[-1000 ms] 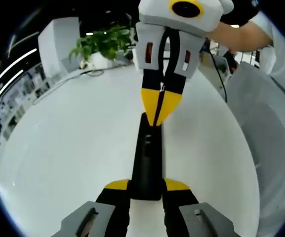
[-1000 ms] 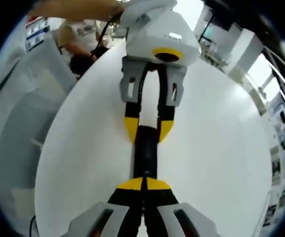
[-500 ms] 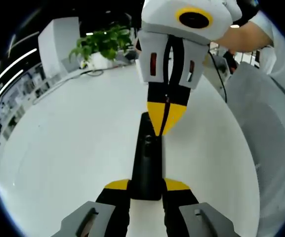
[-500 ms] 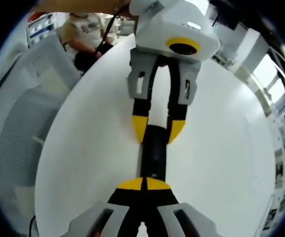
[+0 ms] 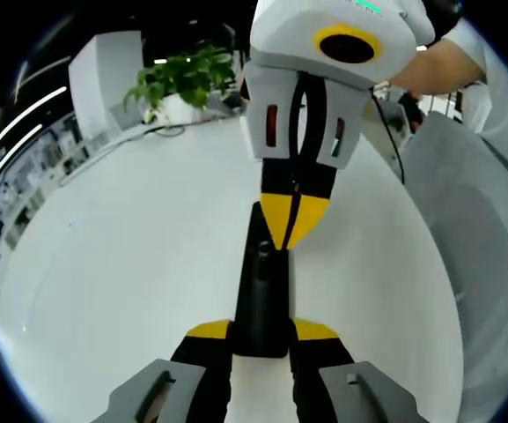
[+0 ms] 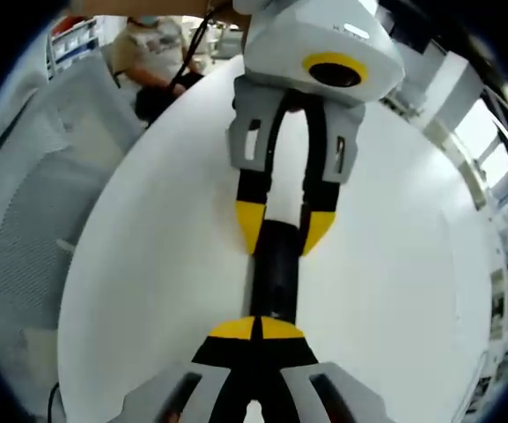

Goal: Press the specified remote control buttons in sequence, fully releasing each button before pressing the next.

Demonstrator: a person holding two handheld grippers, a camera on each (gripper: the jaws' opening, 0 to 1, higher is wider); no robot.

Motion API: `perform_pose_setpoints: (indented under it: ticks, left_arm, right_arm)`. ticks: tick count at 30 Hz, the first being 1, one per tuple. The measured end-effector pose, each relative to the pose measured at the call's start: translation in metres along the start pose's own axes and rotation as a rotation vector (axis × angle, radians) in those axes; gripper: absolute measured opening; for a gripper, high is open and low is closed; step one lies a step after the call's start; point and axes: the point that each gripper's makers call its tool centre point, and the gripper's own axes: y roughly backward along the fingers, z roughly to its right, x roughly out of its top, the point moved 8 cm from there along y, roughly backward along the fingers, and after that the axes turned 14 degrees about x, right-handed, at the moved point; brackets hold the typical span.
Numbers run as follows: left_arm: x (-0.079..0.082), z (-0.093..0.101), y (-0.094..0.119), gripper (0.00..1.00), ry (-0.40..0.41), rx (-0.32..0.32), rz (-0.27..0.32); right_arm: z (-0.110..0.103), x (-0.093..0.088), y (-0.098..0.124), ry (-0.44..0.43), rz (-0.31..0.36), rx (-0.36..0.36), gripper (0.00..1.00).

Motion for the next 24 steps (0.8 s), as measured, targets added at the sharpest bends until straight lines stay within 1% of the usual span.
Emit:
perform_pose_setpoints:
  ticks: [15,24]
  left_arm:
    - [-0.0003,0.0002,-0.0002,0.24,0.003,-0.007,-0.004]
    - [-0.0008,-0.0007,-0.0004,0.23,0.003,-0.015,-0.006]
  right_arm:
    - [0.0025,0.0001,-0.0016,-0.01,-0.006,0.011,0.0]
    - [0.0034,0.0002,-0.0018,-0.032,-0.001,0.022,0.0]
